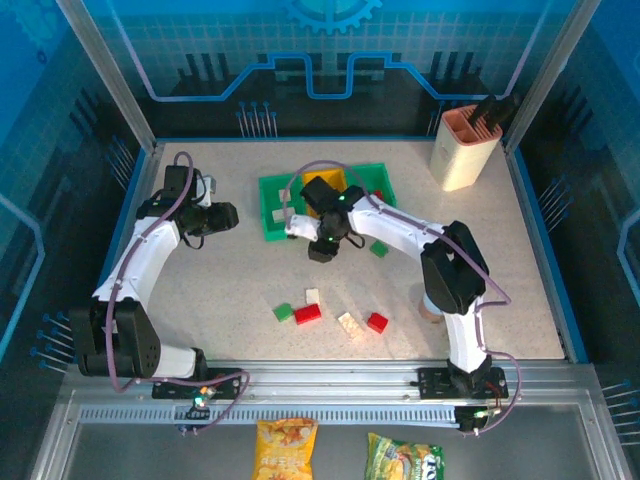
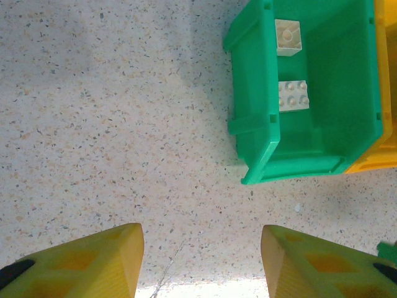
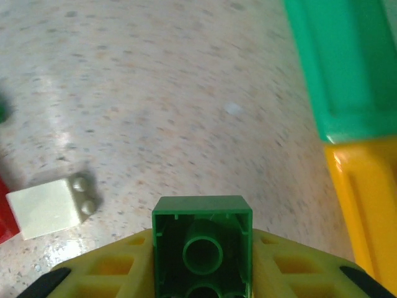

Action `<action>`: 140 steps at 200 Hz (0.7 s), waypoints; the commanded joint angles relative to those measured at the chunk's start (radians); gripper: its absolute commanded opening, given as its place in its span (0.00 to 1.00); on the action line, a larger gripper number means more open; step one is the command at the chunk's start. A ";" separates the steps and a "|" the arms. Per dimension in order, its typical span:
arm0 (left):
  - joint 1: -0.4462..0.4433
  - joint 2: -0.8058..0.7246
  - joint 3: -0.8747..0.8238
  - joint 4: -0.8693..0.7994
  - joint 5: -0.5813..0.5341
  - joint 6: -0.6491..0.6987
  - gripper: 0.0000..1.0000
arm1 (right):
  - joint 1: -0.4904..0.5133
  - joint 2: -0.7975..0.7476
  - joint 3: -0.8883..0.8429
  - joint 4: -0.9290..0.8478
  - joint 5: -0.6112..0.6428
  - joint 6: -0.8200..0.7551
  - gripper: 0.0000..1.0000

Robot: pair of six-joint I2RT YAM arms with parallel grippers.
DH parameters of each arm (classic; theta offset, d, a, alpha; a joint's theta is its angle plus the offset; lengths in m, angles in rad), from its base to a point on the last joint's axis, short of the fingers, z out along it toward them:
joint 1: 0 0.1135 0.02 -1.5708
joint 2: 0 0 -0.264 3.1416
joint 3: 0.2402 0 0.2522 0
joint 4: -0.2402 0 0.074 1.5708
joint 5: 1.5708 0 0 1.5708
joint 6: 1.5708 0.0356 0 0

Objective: Sort the legos into containers by color
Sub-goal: Place the lego in the container.

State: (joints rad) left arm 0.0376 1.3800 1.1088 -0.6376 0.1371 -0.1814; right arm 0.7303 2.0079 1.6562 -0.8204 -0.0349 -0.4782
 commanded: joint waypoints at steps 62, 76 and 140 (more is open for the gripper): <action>0.010 -0.018 -0.002 0.006 0.018 0.003 0.54 | -0.142 0.037 0.054 0.118 -0.023 0.730 0.29; 0.010 -0.018 0.000 0.006 0.019 0.003 0.54 | -0.162 0.034 0.046 0.160 -0.016 0.807 0.29; 0.010 -0.019 0.000 0.006 0.021 0.002 0.54 | -0.216 0.122 0.171 0.188 0.047 0.898 0.29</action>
State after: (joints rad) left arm 0.0376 1.3800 1.1088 -0.6376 0.1371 -0.1810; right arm 0.5274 2.0792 1.7557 -0.6529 -0.0288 0.3634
